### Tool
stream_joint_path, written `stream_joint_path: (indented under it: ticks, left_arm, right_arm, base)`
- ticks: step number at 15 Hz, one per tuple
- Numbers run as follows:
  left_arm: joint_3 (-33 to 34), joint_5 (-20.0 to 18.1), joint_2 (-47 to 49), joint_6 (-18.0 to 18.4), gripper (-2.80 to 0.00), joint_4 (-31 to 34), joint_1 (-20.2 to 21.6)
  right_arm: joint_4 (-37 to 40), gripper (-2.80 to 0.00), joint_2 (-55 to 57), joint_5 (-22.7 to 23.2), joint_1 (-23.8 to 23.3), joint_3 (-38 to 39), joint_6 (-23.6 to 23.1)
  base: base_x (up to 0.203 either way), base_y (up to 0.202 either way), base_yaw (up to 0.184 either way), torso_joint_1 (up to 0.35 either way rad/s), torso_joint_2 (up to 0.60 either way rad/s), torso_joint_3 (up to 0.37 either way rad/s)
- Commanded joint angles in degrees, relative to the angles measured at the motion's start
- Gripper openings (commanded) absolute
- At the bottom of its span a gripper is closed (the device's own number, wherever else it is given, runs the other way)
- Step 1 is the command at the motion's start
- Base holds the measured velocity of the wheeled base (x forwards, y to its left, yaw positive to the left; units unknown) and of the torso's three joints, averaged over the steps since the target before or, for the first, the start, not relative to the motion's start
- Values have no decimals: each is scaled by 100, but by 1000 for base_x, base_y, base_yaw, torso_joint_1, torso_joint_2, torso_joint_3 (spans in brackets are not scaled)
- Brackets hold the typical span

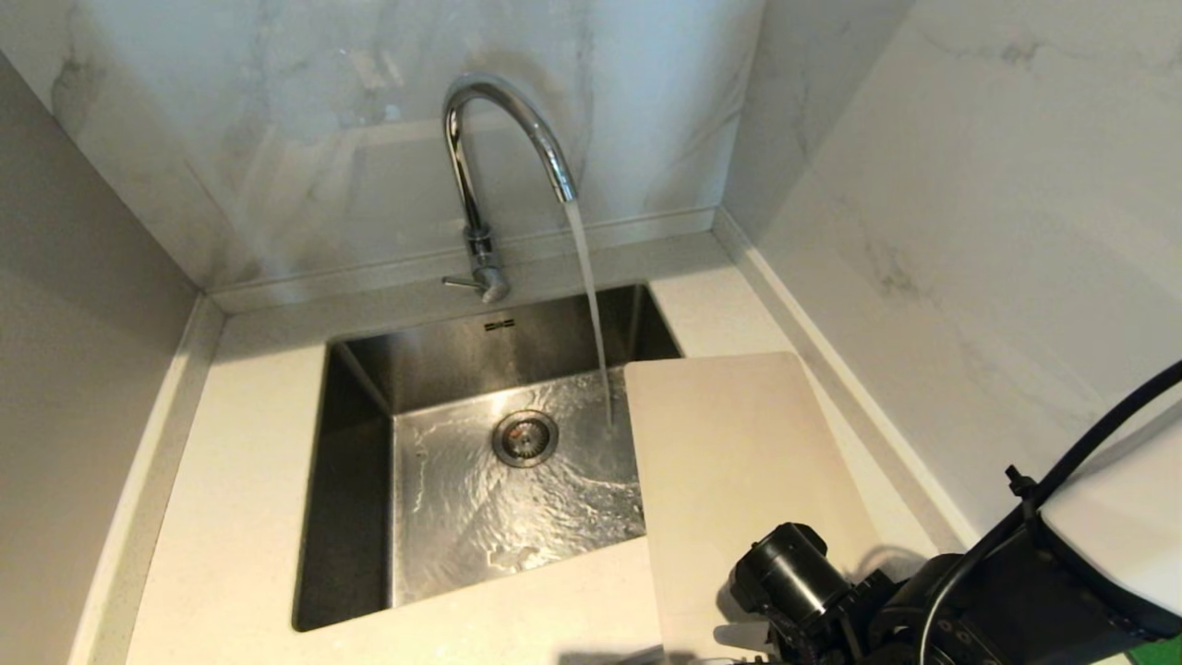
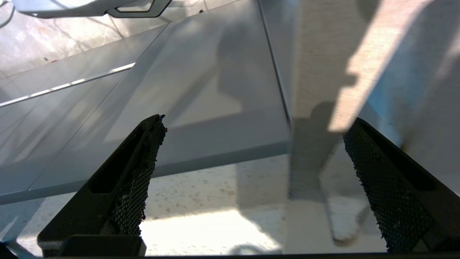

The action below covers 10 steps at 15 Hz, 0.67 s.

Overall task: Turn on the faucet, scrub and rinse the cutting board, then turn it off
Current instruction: Pick up the cutting board

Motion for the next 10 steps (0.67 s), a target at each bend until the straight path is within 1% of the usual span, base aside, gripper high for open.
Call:
stream_joint_path:
  ticks: [1,6,10]
  left_arm:
    - [18,2,-1,-2,-280,4,-4]
    - [18,2,-1,-2,-280,-3,-4]
    - [18,2,-1,-2,-280,-3,-4]
  right_arm:
    - [-66,0,161,-7,-2,81,-25]
    - [-716,0,558,26,-2,143,19]
    - [-883,0,716,37,-13,220,37]
  base:
    - [0,0,0,0,0,0]
    - [0,0,0,0,0,0]
    - [0,0,0,0,0,0]
